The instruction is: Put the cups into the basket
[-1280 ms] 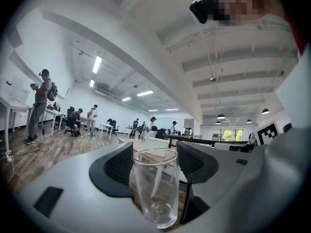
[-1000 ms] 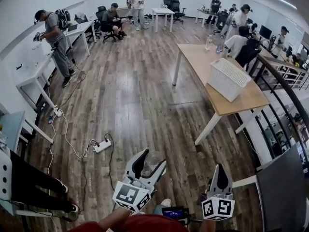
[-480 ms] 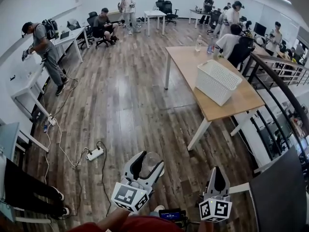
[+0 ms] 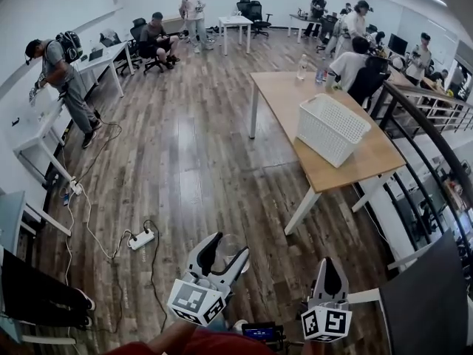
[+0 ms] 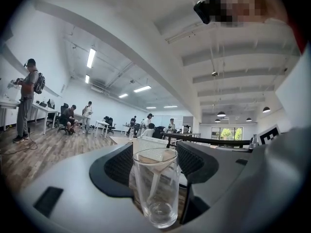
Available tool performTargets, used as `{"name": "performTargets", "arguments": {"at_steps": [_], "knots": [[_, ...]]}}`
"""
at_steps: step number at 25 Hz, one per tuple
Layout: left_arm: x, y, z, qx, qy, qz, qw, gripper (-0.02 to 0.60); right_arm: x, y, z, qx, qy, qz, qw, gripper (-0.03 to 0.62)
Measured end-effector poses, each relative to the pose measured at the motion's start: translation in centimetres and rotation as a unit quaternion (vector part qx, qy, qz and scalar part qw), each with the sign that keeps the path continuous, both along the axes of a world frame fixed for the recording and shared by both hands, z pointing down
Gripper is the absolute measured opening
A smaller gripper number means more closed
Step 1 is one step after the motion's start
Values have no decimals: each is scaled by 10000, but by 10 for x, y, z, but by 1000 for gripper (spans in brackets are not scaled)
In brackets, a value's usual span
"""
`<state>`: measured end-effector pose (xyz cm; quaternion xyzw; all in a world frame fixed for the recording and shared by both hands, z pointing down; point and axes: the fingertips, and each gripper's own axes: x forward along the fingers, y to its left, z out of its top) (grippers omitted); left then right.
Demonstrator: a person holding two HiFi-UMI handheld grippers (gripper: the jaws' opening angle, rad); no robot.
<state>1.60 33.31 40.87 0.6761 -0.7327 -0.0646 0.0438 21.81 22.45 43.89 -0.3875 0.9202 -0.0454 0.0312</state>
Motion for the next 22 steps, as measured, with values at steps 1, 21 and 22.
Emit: {"name": "performTargets", "arguments": {"at_steps": [1,21,22], "knots": [[-5,-3,1,2,0,8,10000,284,-6,-2,1,23,39,-6,10000,12],[-142,-69,-3,149,17,66,9999,284,-151,-66,-12,205,223,14,9995,12],[-148,-71,-4,162,19,68,9998,284,-158,-68,-14,228,224,13,9995,12]]}}
